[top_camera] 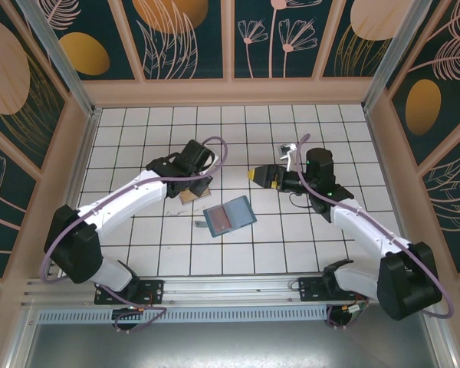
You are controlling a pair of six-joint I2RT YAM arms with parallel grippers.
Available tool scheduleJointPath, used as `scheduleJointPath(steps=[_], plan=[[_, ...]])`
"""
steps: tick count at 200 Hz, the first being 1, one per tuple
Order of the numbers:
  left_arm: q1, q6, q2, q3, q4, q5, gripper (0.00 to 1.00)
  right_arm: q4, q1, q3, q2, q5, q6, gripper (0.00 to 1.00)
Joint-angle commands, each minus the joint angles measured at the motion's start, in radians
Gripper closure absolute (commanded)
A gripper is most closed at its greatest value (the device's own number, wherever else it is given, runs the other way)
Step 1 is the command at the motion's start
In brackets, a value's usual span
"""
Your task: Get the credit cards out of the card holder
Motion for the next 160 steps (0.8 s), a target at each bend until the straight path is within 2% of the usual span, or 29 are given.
scheduleJointPath(steps=[1, 36, 65, 115, 160], plan=[[0.008, 0.201, 0.013, 0.001, -0.044, -0.069, 1.0, -0.013, -0.017, -0.007, -0.046, 0.002, -0.025, 0.01], [0.01, 0.316, 0.03, -0.033, 0.009, -0.113, 1.0, -0.005, -0.026, -0.037, -0.062, 0.001, -0.013, 0.01], [0.014, 0.386, 0.043, -0.057, 0.042, -0.1, 1.0, -0.004, -0.031, -0.037, -0.057, 0.0, -0.013, 0.01], [0.016, 0.394, 0.047, -0.097, 0.072, -0.069, 1.0, 0.0, -0.043, -0.036, -0.042, -0.004, -0.013, 0.01], [0.015, 0.399, 0.049, -0.153, 0.119, -0.087, 1.0, 0.01, -0.047, -0.035, -0.026, -0.006, -0.009, 0.01]])
